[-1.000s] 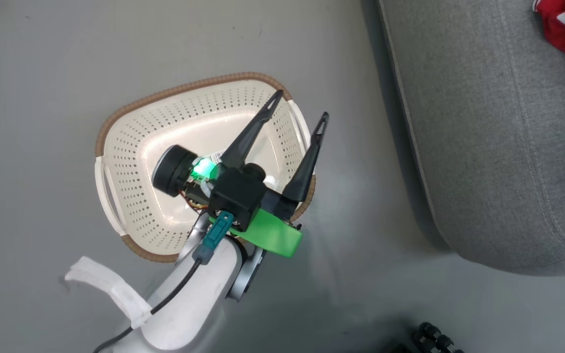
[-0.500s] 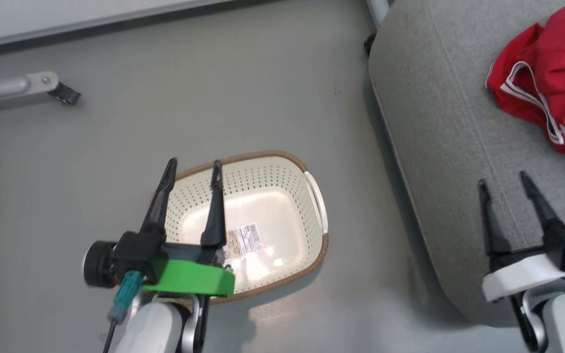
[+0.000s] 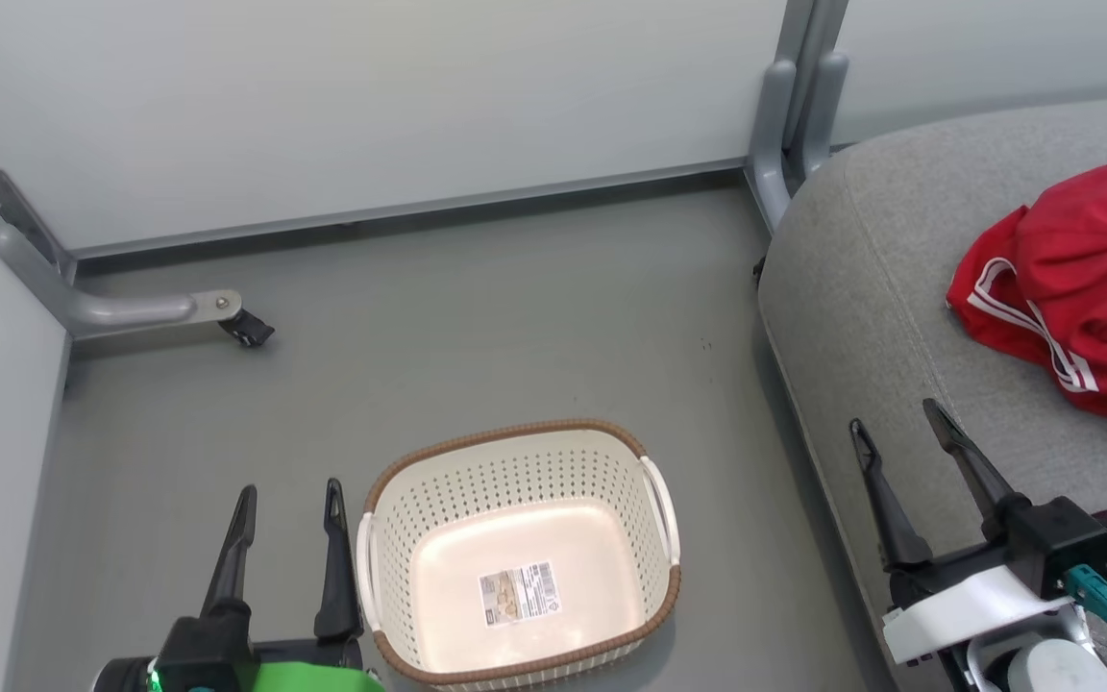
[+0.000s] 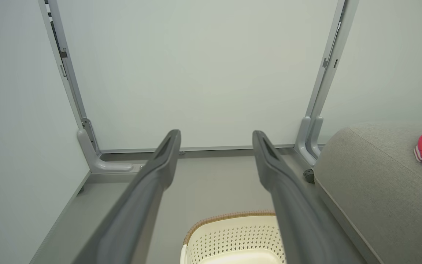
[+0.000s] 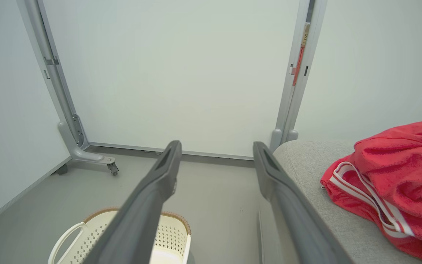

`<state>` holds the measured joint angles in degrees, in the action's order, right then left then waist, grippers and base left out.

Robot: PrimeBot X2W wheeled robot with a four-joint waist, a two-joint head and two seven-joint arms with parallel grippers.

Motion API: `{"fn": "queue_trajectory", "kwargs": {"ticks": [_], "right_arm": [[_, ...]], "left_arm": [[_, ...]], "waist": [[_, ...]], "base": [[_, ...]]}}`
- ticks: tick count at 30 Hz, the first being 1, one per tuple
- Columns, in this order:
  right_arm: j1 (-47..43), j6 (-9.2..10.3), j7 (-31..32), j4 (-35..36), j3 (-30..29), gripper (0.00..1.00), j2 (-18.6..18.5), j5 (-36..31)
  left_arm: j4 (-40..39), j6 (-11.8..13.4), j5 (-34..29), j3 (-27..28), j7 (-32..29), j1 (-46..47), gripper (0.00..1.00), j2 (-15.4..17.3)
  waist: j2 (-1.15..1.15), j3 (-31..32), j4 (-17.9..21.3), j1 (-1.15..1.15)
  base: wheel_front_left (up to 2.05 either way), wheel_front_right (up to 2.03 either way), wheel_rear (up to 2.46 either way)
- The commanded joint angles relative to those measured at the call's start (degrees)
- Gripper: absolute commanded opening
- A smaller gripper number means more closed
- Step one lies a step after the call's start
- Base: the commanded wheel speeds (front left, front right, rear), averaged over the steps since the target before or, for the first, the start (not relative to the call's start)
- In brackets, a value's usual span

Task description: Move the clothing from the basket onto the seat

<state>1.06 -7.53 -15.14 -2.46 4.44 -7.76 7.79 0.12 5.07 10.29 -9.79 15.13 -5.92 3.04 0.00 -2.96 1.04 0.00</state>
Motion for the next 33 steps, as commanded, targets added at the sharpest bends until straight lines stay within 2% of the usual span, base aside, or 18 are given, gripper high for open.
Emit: {"fn": "queue_trajectory", "kwargs": {"ticks": [1, 10, 26, 27, 33], "right_arm": [[-1.6, 0.08, 0.0, 0.5, -0.9, 1.0, 0.3, 0.5], [-5.6, 0.08, 0.0, 1.0, -1.5, 1.0, 0.9, 1.9], [-6.7, 0.07, 0.0, -0.7, -0.8, 1.0, 1.3, 2.3], [-6.8, 0.07, 0.0, -0.8, -0.8, 0.0, 1.3, 2.3], [-6.7, 0.0, 0.2, -3.0, -0.3, 0.0, 1.9, 3.3]], "left_arm": [[-0.3, -0.2, -0.5, 0.5, 0.0, -1.7, 1.0, -0.1], [-1.7, -1.5, -1.1, 1.2, 0.0, -6.4, 1.0, -0.1], [-1.0, -2.3, -0.8, 1.0, 0.0, -7.3, 1.0, -0.1], [-1.0, -2.3, -0.9, 0.9, 0.0, -7.3, 0.0, -0.1], [1.1, -2.2, 0.9, 0.5, -0.1, -6.6, 0.0, -0.1]], "waist": [[0.0, 3.3, -1.2, 0.0], [0.0, 5.6, -1.0, 0.0], [0.0, 7.2, -1.0, 0.0], [0.0, 7.3, -1.0, 0.0], [0.0, 7.2, -1.0, 0.0]], "base": [[0.0, 0.0, 0.0], [0.0, 0.0, 0.0], [0.0, 0.0, 0.0], [0.0, 0.0, 0.0], [0.0, 0.0, 0.0]]}}
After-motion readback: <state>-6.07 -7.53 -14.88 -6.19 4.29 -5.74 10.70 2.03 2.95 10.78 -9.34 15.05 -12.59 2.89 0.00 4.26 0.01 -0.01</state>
